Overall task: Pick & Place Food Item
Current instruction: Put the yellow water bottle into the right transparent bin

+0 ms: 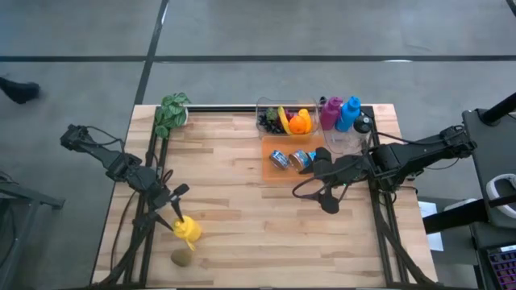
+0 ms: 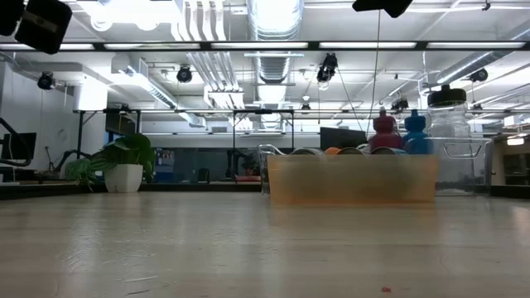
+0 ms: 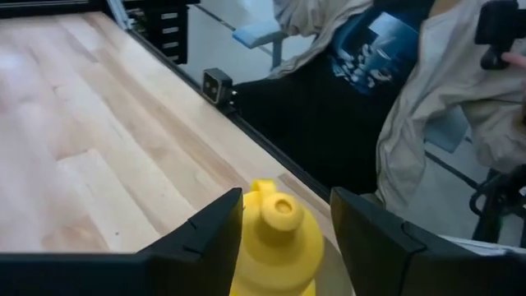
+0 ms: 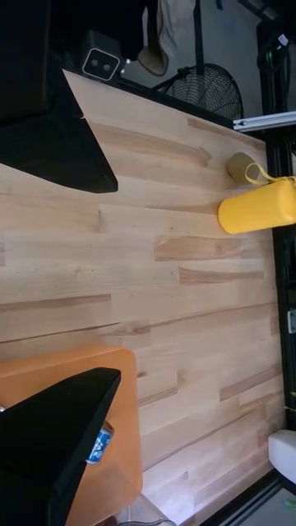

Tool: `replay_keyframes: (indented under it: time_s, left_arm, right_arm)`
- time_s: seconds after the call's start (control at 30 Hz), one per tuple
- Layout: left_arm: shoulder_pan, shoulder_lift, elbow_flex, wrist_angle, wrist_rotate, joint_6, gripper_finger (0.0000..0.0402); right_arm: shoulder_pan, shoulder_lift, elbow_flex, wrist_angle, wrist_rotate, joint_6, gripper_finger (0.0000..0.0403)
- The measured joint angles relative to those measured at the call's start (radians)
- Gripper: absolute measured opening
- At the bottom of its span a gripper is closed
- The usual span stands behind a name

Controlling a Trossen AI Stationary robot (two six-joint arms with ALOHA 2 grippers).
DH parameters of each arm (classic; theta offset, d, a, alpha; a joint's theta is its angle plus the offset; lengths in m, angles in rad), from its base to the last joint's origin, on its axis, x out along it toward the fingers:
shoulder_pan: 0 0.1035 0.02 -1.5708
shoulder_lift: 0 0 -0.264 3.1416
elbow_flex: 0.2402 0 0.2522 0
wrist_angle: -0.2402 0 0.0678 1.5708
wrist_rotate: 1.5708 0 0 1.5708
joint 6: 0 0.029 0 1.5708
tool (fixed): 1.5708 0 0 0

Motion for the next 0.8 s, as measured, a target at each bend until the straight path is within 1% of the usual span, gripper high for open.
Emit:
replay_keyframes:
  time_s: [0.13,0.33,0.5,0.63,0.8]
  left_arm:
    - [0.0,0.0,0.0,0.005,0.008,0.006,0.0172]
    - [0.0,0.001,0.0,0.025,-0.012,0.046,0.0154]
    - [0.0,0.001,-0.001,0.027,-0.013,0.054,0.015]
    - [0.0,0.002,-0.042,0.068,-0.015,0.054,0.0152]
    - [0.0,0.001,-0.052,0.082,-0.015,0.049,0.0145]
  right_arm:
    - [0.0,0.0,0.0,0.0,0.0,0.0,0.0364]
    - [0.0,0.0,0.0,0.001,0.0,0.0,0.0364]
    - [0.0,0.0,0.0,0.001,0.001,0.0,0.0364]
    - [0.0,0.0,0.0,0.001,0.001,0.0,0.0364]
    - [0.0,0.0,0.0,0.001,0.001,0.0,0.0364]
